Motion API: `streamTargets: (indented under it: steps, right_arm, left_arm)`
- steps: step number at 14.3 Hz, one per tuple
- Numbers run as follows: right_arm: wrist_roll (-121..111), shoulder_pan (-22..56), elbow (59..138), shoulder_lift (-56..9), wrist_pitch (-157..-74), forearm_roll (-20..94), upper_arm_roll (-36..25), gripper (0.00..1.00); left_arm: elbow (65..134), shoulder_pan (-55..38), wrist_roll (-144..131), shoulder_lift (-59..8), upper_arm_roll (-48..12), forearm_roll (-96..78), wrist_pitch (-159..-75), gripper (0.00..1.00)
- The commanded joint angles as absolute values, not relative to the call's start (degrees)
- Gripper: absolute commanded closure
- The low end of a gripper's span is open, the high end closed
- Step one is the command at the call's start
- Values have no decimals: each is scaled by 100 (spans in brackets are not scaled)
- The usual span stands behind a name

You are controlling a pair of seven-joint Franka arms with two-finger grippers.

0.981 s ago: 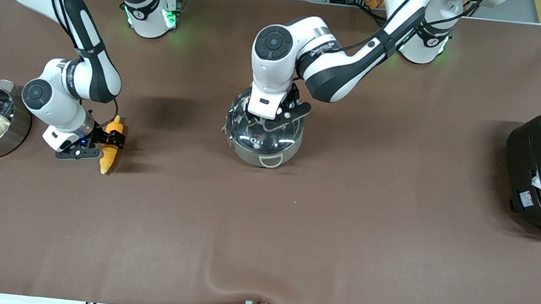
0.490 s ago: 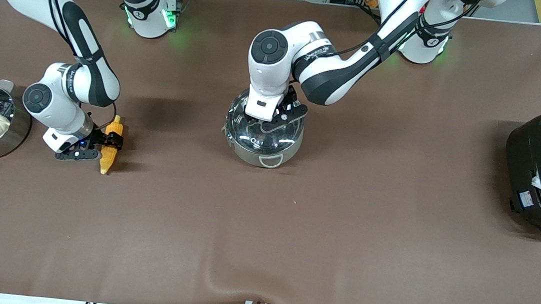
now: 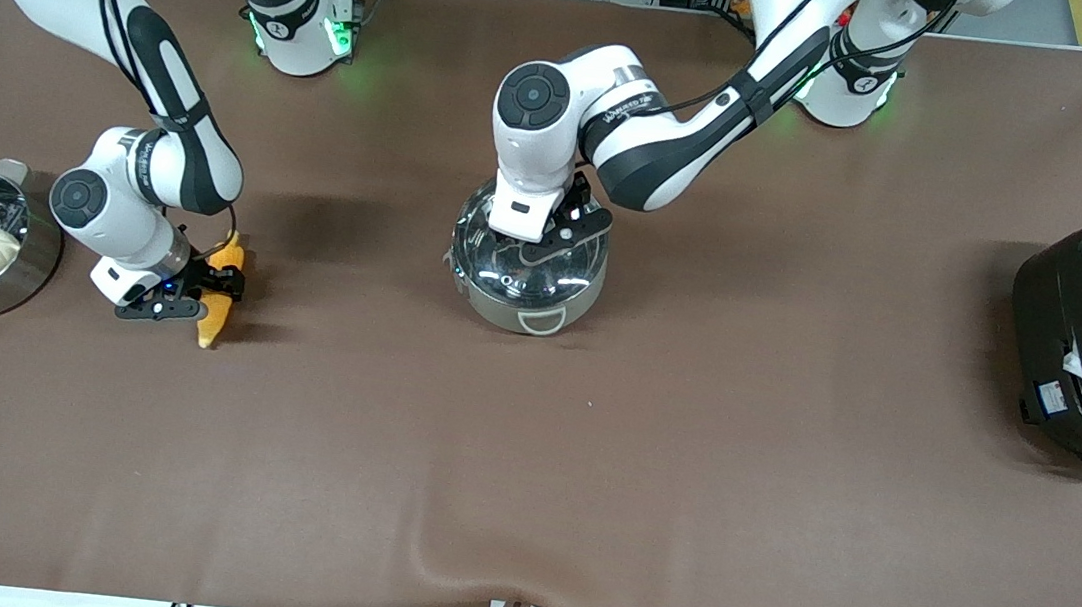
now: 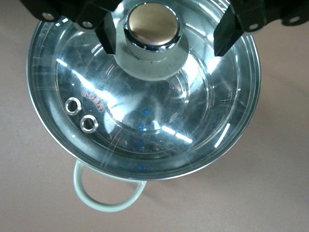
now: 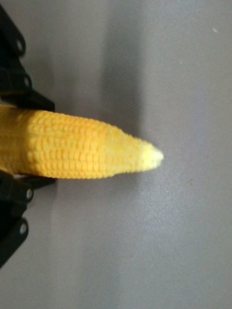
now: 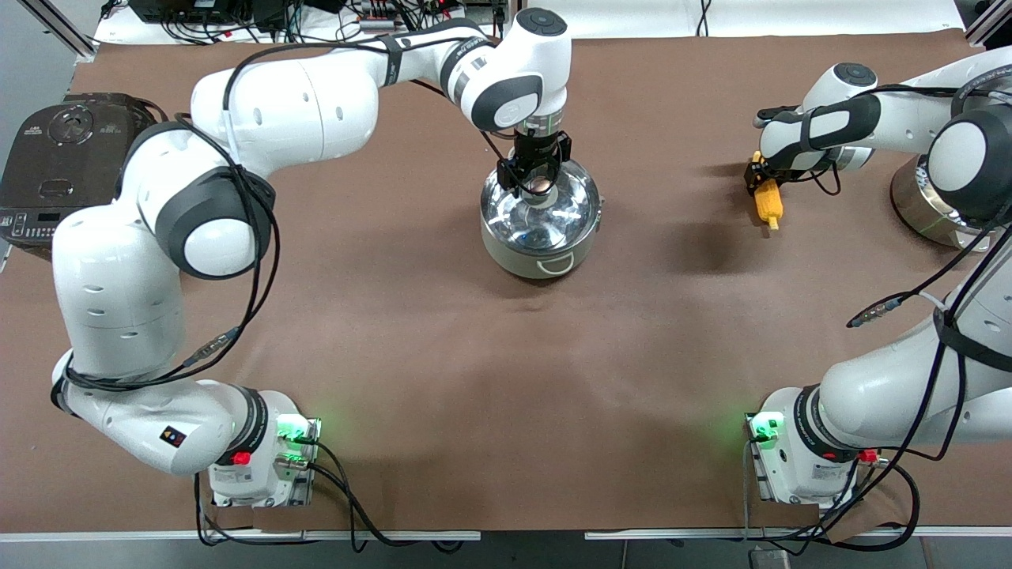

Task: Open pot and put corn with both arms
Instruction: 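Grasp the lid knob with the left gripper while the right gripper grasps the corn, then lift the glass lid with the left gripper while the right gripper lifts the corn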

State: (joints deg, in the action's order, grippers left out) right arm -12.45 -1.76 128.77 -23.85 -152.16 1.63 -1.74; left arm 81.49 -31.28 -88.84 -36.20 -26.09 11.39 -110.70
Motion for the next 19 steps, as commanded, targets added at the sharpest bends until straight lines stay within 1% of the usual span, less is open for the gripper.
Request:
streamTargets:
  steps: [1,3,5,6,7,8,9,10,12,15,19]
  right_arm:
    - [-1266,-176,12815,-2312,-15161,264,-114,91]
    - [-1266,-141,12666,-2259,-14829,395,-106,91]
    - [-1274,-123,12385,-2128,-14119,606,-105,91]
    - [-1266,-36,12279,-1979,-13811,624,-114,91]
    - [-1266,43,12252,-1769,-13651,624,-114,91]
    - [-1257,53,12243,-1549,-13562,624,-114,88]
    - [-1187,96,12139,-1434,-13440,624,-114,87]
    - [-1117,140,11911,-1433,-13160,624,-114,88]
    - [-1099,149,11594,-1433,-12597,624,-114,89]
    - [-1081,149,11330,-1371,-12254,624,-114,89]
    - [-801,281,10514,-1345,-11147,615,-114,89]
  left_arm:
    - [8033,-3190,-9044,-3691,-2593,1327,-11074,25]
    - [8033,-3190,-9096,-3718,-2593,1327,-11074,38]
    - [8025,-3190,-9114,-3727,-2593,1327,-11074,54]
    - [8024,-3190,-9114,-3727,-2593,1327,-11074,59]
    - [8024,-3190,-9123,-3735,-2593,1318,-11074,68]
    - [8024,-3190,-9123,-3735,-2584,1318,-11074,78]
    - [8024,-3190,-9123,-3735,-2575,1327,-11074,90]
    - [8024,-3190,-9123,-3735,-2575,1318,-11074,100]
    - [8024,-3147,-9114,-3639,-2575,1318,-11074,100]
    - [8024,-3032,-9106,-3184,-2566,1292,-11022,100]
    - [8077,-2410,-8651,-2384,-2610,1257,-10320,100]
